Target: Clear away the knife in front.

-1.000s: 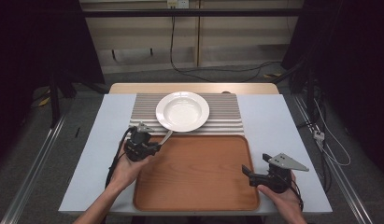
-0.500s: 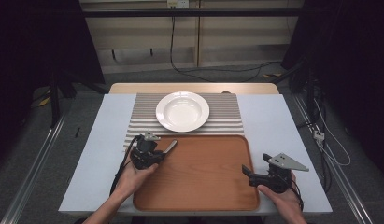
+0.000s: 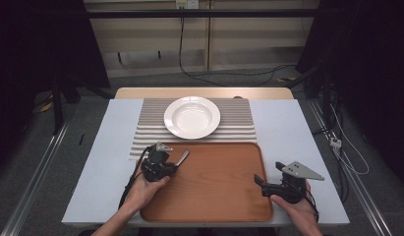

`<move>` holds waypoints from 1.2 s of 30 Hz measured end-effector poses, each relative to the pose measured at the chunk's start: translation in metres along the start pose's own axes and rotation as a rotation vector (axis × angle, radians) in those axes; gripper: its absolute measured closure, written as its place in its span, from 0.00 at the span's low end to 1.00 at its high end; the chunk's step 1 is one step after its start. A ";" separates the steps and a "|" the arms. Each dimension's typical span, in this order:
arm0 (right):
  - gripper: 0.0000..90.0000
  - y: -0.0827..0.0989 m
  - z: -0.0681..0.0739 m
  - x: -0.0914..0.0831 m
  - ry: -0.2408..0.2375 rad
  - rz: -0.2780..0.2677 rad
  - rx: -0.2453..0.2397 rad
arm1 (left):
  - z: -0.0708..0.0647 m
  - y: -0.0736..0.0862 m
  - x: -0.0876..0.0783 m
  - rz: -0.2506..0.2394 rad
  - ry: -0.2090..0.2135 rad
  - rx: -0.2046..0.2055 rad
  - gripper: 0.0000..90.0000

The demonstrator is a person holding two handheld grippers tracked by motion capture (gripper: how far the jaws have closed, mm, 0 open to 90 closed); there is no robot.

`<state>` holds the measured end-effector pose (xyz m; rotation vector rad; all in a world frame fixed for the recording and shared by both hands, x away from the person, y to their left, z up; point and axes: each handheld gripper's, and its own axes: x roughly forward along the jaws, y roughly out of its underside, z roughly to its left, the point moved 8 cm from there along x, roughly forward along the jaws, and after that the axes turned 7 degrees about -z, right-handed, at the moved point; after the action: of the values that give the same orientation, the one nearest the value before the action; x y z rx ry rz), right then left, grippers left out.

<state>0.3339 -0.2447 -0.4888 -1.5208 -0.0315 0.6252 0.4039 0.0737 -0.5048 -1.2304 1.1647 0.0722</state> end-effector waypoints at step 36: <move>0.09 0.001 -0.003 -0.002 0.004 -0.003 0.007 | -0.002 -0.015 -0.014 -0.081 0.099 0.073 0.19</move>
<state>0.3327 -0.2483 -0.4889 -1.5148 -0.0286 0.6194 0.4051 0.0730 -0.4842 -1.2260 1.1915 -0.0928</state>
